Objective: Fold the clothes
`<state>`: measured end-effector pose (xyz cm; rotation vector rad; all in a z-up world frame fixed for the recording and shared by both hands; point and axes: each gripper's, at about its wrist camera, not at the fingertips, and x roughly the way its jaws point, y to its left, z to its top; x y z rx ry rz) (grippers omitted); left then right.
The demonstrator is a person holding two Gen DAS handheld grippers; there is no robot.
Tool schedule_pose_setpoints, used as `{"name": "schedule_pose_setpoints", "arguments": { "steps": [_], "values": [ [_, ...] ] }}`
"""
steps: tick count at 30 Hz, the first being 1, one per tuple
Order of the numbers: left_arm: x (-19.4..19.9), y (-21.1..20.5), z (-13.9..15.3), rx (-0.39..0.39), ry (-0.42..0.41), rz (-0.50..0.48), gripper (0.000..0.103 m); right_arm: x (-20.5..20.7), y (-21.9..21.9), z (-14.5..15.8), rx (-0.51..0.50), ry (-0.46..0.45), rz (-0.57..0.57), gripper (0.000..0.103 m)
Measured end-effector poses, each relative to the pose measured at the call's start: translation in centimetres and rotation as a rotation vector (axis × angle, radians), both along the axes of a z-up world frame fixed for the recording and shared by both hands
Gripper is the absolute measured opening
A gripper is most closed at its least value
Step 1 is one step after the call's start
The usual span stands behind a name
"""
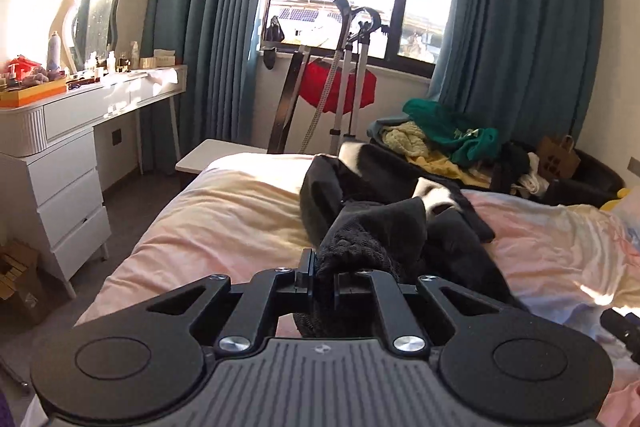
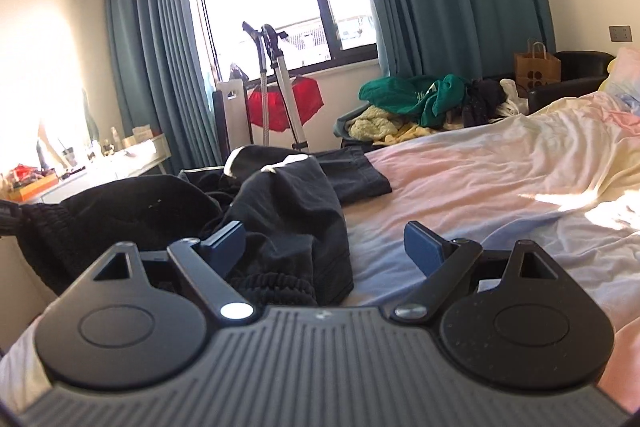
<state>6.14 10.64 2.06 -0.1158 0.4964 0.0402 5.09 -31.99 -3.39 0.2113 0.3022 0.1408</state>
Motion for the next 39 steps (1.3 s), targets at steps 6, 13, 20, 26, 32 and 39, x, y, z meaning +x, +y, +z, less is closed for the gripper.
{"name": "schedule_pose_setpoints", "arguments": {
  "steps": [6,13,20,26,32,39],
  "values": [
    [0.3,3.9,-4.0,-0.017,0.045,0.006,0.01,1.8,-0.1,-1.9,0.039,0.122,0.016,0.087],
    [0.9,3.4,-5.6,0.028,0.07,-0.007,0.017,3.5,1.0,-3.9,0.025,0.231,0.017,0.087],
    [1.8,1.9,-6.7,0.137,0.088,-0.038,0.025,3.7,0.3,-4.1,0.064,0.268,-0.01,0.087],
    [1.8,1.2,-6.8,0.222,0.099,-0.048,0.033,2.7,1.0,-3.5,0.014,0.283,0.04,0.082],
    [1.5,0.7,-6.9,0.279,0.135,-0.069,0.04,3.3,2.7,-4.4,-0.063,0.351,0.104,0.08],
    [1.4,-0.4,-8.0,0.341,0.208,-0.16,0.042,4.1,4.7,-4.6,-0.169,0.243,0.086,0.054]
  ]
}}
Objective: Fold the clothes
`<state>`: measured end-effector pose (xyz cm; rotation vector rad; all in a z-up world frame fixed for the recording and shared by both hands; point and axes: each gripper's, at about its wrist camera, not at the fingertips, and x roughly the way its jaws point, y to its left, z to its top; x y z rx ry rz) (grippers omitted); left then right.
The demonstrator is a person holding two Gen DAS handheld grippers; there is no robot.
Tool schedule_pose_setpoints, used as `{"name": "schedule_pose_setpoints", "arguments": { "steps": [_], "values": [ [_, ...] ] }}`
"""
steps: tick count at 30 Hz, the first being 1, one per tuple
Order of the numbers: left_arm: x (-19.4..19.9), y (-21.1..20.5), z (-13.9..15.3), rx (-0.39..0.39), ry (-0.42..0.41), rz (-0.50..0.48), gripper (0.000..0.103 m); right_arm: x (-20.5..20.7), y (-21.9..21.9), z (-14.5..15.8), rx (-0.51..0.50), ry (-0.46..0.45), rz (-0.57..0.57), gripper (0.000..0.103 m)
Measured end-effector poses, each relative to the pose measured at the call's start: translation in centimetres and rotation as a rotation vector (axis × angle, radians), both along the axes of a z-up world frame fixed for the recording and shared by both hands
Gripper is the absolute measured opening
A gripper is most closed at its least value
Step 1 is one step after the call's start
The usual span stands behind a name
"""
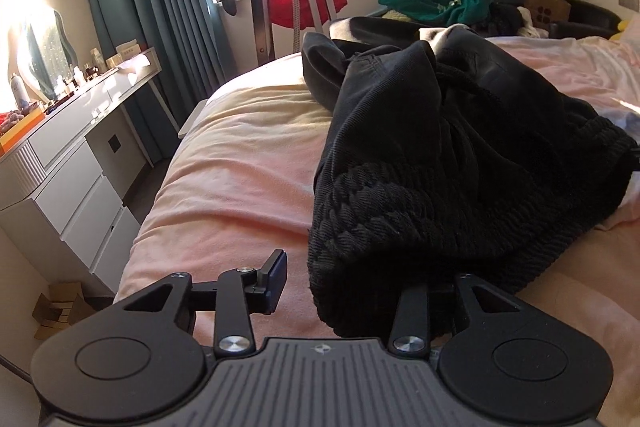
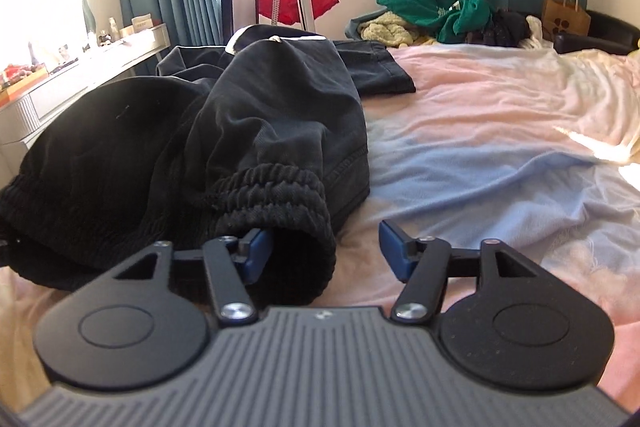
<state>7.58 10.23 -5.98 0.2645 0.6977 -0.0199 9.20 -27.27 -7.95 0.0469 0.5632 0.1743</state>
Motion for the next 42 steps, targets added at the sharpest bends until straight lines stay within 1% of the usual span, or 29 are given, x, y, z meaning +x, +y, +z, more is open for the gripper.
{"name": "schedule_pose_setpoints", "arguments": {
  "steps": [3,5,6,7,8,9,10,11,12,15,17,19,21,24,26,28,31,33,35,37,39,41,42],
  "values": [
    [0.2,0.0,-0.3,0.01,0.007,0.007,0.044,0.3,1.0,-0.3,-0.073,-0.065,0.006,0.043],
    [0.6,0.7,-0.4,-0.039,0.023,0.034,0.044,0.4,1.4,-0.5,-0.109,-0.091,0.005,0.03],
    [0.9,1.0,-0.5,-0.07,0.035,0.05,0.044,0.4,1.3,-0.4,-0.105,-0.091,-0.004,0.025],
    [1.1,1.3,-0.7,-0.094,0.048,0.06,0.044,0.4,1.1,-0.4,-0.101,-0.091,-0.013,0.017],
    [1.4,1.6,-0.8,-0.119,0.066,0.062,0.037,0.4,1.0,-0.3,-0.093,-0.091,-0.024,0.012],
    [1.6,1.9,-0.9,-0.158,0.084,0.057,0.03,0.2,0.5,0.1,-0.066,-0.09,-0.044,0.012],
    [1.8,2.3,-1.0,-0.201,0.098,0.06,0.017,0.1,0.0,0.5,-0.039,-0.089,-0.064,0.011],
    [2.0,2.6,-1.0,-0.244,0.111,0.065,0.014,-0.1,-0.4,0.8,-0.011,-0.088,-0.085,0.011],
    [2.2,2.8,-1.0,-0.266,0.105,0.079,0.013,-0.2,-0.9,1.2,0.014,-0.086,-0.102,0.011],
    [2.4,3.2,-0.2,-0.312,0.058,0.124,0.011,-1.2,-1.6,1.8,0.059,-0.075,-0.107,0.01],
    [2.2,3.5,1.5,-0.351,-0.022,0.156,0.01,-1.9,-2.1,2.1,0.09,-0.067,-0.108,0.01],
    [1.9,4.2,3.8,-0.411,-0.123,0.19,0.01,-3.2,-1.8,2.5,0.128,-0.047,-0.074,0.009],
    [1.8,4.9,6.1,-0.445,-0.212,0.21,0.01,-4.9,-0.7,3.0,0.138,-0.054,-0.022,0.009],
    [2.8,6.0,9.4,-0.446,-0.304,0.228,0.009,-7.5,1.3,4.1,0.179,-0.072,0.059,0.009],
    [4.0,7.1,11.9,-0.463,-0.337,0.242,0.009,-9.1,2.9,4.8,0.222,-0.079,0.11,0.01],
    [5.0,8.2,14.6,-0.463,-0.365,0.244,0.009,-10.2,5.1,5.4,0.258,-0.072,0.171,0.01],
    [6.5,9.9,18.8,-0.432,-0.419,0.255,0.009,-10.6,9.7,6.5,0.321,-0.054,0.295,0.01],
    [7.4,11.8,20.6,-0.411,-0.442,0.284,0.009,-10.2,13.2,7.1,0.357,-0.045,0.388,0.01],
    [9.0,14.4,20.7,-0.365,-0.436,0.354,0.009,-9.5,16.5,7.2,0.38,-0.034,0.472,0.011],
    [10.7,17.2,20.5,-0.316,-0.427,0.428,0.009,-8.1,19.7,5.5,0.384,0.0,0.533,0.012],
    [12.8,20.0,17.6,-0.291,-0.352,0.504,0.009,-6.7,22.7,3.8,0.387,0.038,0.589,0.012],
    [14.6,22.3,14.4,-0.268,-0.276,0.568,0.009,-5.2,24.4,1.6,0.372,0.119,0.592,0.012],
    [15.1,23.2,12.2,-0.261,-0.242,0.588,0.009,-4.7,24.7,0.7,0.374,0.141,0.594,0.012]
  ]
}}
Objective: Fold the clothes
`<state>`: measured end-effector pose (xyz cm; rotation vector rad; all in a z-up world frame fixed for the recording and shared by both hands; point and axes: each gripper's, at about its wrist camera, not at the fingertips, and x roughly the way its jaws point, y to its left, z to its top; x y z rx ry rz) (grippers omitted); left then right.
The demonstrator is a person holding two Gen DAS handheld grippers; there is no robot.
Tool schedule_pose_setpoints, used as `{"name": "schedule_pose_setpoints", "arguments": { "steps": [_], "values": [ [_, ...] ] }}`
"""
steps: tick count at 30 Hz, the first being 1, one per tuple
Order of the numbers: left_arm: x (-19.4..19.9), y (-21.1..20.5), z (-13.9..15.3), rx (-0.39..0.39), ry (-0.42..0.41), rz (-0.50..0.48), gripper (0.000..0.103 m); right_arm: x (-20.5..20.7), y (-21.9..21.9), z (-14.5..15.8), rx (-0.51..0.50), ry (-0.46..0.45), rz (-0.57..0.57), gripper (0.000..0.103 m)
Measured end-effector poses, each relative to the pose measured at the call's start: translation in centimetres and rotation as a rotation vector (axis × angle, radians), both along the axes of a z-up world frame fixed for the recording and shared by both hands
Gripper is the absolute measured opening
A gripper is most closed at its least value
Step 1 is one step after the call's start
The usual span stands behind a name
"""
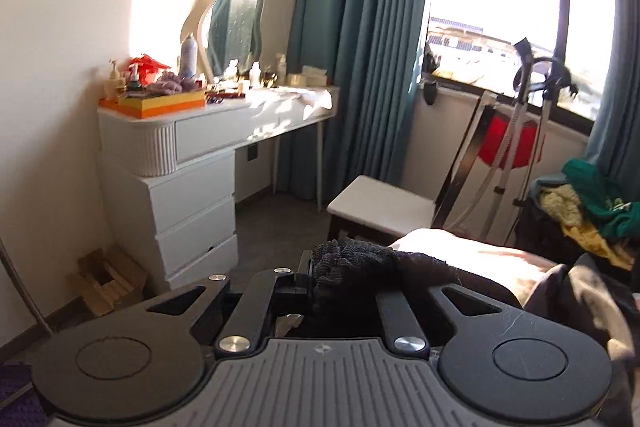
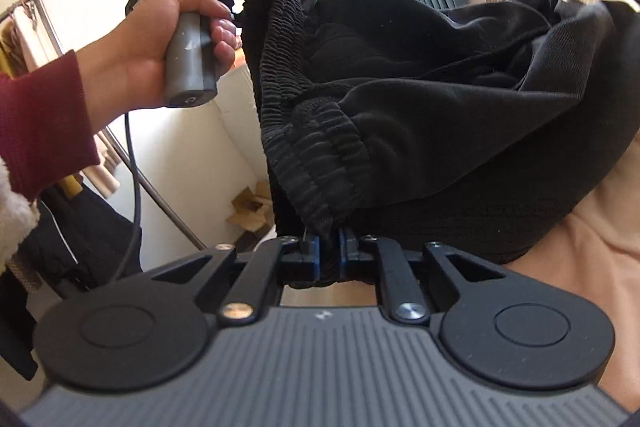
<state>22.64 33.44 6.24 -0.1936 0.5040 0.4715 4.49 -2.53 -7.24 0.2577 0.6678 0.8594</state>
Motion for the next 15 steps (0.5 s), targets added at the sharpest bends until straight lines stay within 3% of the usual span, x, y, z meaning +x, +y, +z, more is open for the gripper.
{"name": "schedule_pose_setpoints", "arguments": {
  "steps": [4,7,9,10,11,12,13,15],
  "values": [
    [1.0,2.2,-6.4,-0.035,0.082,0.029,0.01,1.5,0.3,-1.7,0.03,0.054,0.018,0.017],
    [0.0,3.4,-8.3,-0.073,0.076,0.029,0.012,1.4,0.3,-1.4,0.018,0.028,0.033,0.021],
    [-0.8,3.7,-8.4,-0.082,0.056,0.014,0.014,1.4,0.4,-1.0,0.013,0.015,0.048,0.03],
    [-1.2,3.9,-8.4,-0.086,0.047,0.006,0.023,1.2,0.5,-0.9,0.01,0.008,0.059,0.045],
    [-1.6,4.1,-8.2,-0.087,0.05,0.003,0.039,1.0,0.6,-0.9,0.008,0.005,0.074,0.069],
    [-2.1,4.2,-8.0,-0.093,0.059,0.008,0.049,0.8,0.7,-0.8,0.005,0.001,0.089,0.08],
    [-3.0,4.3,-7.6,-0.105,0.053,0.02,0.06,0.6,0.7,-0.8,0.004,-0.003,0.104,0.09],
    [-5.0,4.1,-6.8,-0.109,0.035,0.041,0.074,0.2,0.4,-0.6,0.002,-0.001,0.121,0.087]
  ]
}}
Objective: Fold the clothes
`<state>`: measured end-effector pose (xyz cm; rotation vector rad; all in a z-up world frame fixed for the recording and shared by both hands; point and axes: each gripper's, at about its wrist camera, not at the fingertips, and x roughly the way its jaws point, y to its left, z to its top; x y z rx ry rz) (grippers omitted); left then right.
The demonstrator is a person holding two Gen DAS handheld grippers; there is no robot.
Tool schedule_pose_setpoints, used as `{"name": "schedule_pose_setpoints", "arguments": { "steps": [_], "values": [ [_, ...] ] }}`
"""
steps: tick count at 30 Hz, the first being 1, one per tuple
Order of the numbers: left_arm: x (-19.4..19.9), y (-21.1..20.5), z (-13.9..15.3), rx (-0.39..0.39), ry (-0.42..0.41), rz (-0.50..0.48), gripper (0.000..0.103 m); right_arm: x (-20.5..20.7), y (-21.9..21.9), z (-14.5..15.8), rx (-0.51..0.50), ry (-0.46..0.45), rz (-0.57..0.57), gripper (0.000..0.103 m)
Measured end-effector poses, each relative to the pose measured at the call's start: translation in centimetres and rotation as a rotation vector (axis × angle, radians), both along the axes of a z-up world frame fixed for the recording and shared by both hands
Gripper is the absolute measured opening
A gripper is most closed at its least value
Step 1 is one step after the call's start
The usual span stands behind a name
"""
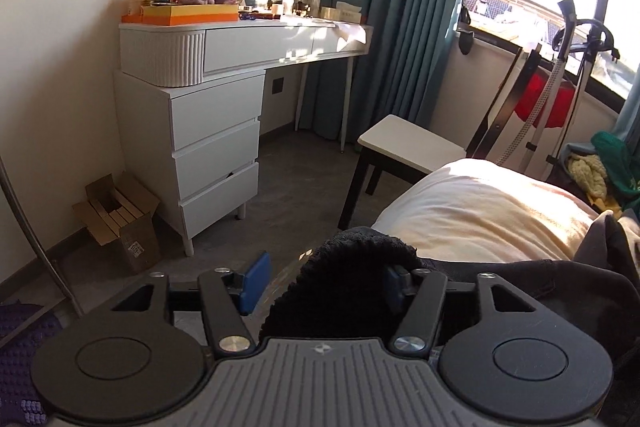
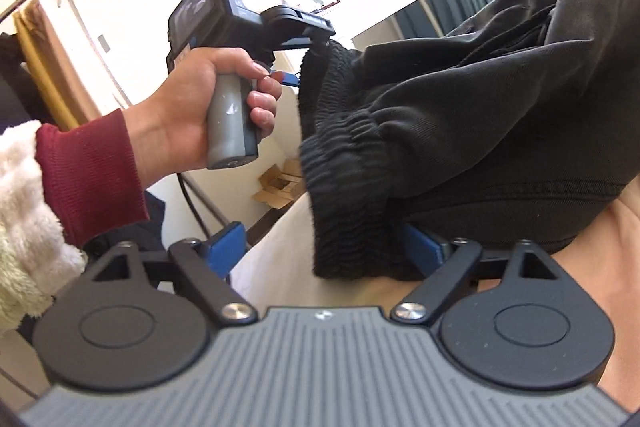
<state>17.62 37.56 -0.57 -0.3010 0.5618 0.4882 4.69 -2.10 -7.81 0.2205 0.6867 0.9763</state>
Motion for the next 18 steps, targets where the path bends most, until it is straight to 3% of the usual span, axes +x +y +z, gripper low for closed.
{"name": "schedule_pose_setpoints", "arguments": {
  "steps": [2,6,9,18],
  "values": [
    [-2.0,-0.6,0.9,0.034,-0.017,0.003,0.088,-0.6,-0.3,0.5,-0.02,-0.021,-0.001,0.087],
    [-5.7,-3.2,3.0,0.11,-0.04,-0.036,0.09,-2.4,-3.0,2.3,-0.035,-0.105,-0.049,0.087],
    [-8.4,-7.4,5.0,0.159,-0.068,-0.119,0.09,-3.1,-5.8,4.1,-0.034,-0.155,-0.109,0.087],
    [-15.0,-22.3,8.6,0.117,-0.207,-0.386,0.09,-2.1,-16.6,10.0,-0.088,-0.336,-0.351,0.087]
  ]
}}
